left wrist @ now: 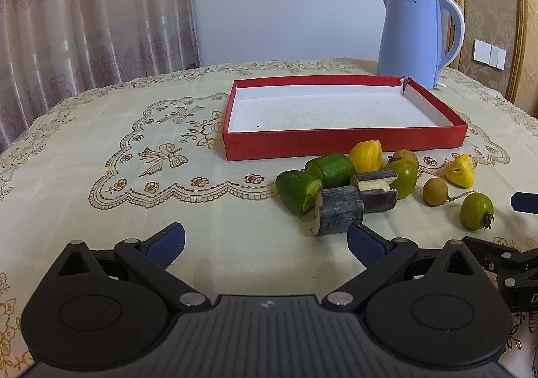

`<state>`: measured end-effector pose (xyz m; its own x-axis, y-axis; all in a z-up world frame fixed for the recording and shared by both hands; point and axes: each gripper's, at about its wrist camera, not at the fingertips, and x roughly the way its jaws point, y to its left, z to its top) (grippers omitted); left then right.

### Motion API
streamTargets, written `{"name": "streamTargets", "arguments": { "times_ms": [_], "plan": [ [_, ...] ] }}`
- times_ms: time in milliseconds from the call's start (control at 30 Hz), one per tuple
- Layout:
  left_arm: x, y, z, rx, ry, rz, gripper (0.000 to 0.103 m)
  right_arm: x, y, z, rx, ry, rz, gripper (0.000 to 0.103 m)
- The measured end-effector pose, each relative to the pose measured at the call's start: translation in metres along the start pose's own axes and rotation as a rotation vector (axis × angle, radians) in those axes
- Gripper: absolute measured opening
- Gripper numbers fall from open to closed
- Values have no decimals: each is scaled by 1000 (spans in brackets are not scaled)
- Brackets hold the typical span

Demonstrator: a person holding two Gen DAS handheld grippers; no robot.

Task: Organize fruits
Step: 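Lower the right gripper onto the green tomato and close it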

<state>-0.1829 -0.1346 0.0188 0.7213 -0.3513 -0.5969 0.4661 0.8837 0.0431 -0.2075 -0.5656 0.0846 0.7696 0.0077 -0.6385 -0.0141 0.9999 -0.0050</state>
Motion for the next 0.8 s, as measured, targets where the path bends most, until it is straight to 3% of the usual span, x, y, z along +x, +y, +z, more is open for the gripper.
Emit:
{"name": "streamTargets", "arguments": {
  "times_ms": [533,567,633,667,700,800],
  "plan": [
    [2,1,-2,-2,4,-2,103,3,0,0,5,1,5,103],
    [2,1,-2,-3,3,-3,103,2,-1,1,14,-4,10,99],
    [2,1,-3,-6,1,-4,103,5,-3,2,27,8,12,79],
    [3,1,-3,-7,3,-4,103,8,-5,2,35,21,11,63],
    [3,1,-3,-7,4,-5,103,11,-6,2,43,32,17,59],
    [3,1,-3,-8,4,-4,103,13,-6,3,45,32,18,59]
  ]
}}
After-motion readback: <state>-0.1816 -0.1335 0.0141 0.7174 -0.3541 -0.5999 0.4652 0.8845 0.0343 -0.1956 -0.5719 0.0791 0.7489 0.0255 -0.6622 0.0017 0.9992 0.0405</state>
